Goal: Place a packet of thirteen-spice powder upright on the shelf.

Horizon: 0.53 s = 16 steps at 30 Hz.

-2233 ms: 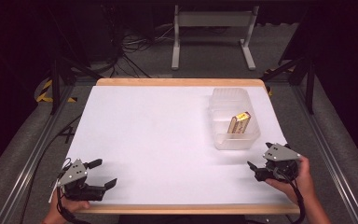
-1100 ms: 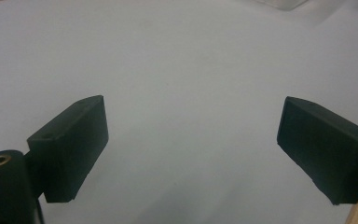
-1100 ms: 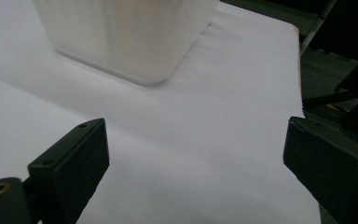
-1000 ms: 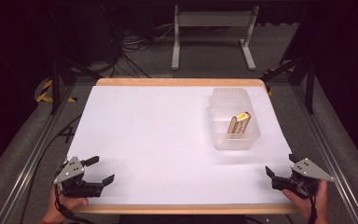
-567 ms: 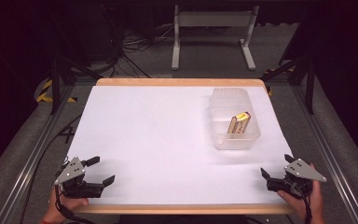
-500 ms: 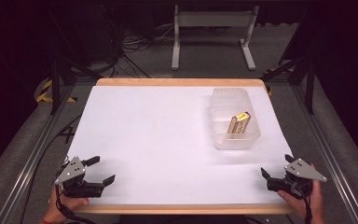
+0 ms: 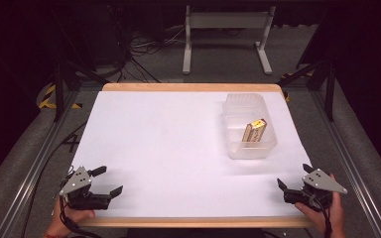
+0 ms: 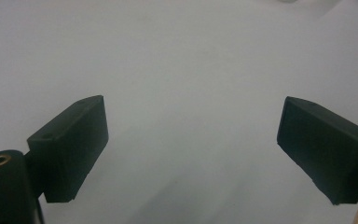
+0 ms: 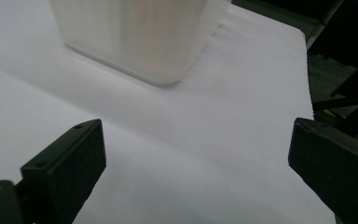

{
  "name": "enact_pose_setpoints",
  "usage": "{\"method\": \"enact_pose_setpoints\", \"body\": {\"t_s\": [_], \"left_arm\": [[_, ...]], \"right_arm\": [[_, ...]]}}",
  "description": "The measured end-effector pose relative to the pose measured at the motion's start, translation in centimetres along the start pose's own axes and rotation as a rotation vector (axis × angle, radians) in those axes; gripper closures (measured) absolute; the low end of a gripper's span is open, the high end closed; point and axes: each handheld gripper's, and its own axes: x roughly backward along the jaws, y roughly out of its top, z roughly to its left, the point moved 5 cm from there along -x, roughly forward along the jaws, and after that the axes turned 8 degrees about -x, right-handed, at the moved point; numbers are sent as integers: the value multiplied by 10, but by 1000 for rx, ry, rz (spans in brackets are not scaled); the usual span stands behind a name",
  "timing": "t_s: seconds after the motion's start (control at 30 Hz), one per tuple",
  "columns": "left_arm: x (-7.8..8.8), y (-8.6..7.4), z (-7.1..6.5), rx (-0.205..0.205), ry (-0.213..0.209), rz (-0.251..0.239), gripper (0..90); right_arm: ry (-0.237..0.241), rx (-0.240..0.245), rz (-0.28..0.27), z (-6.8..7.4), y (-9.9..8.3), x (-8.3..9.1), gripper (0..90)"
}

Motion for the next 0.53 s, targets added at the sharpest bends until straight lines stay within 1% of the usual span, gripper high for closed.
{"method": "enact_pose_setpoints", "body": {"t_s": [0.27, 0.53], "left_arm": [[0, 1, 0, -4, 0, -1, 96], [0, 2, 0, -1, 1, -6, 96]], "right_arm": [[5, 1, 0, 1, -1, -1, 49], [3, -11, 3, 0, -1, 0, 49]]}}
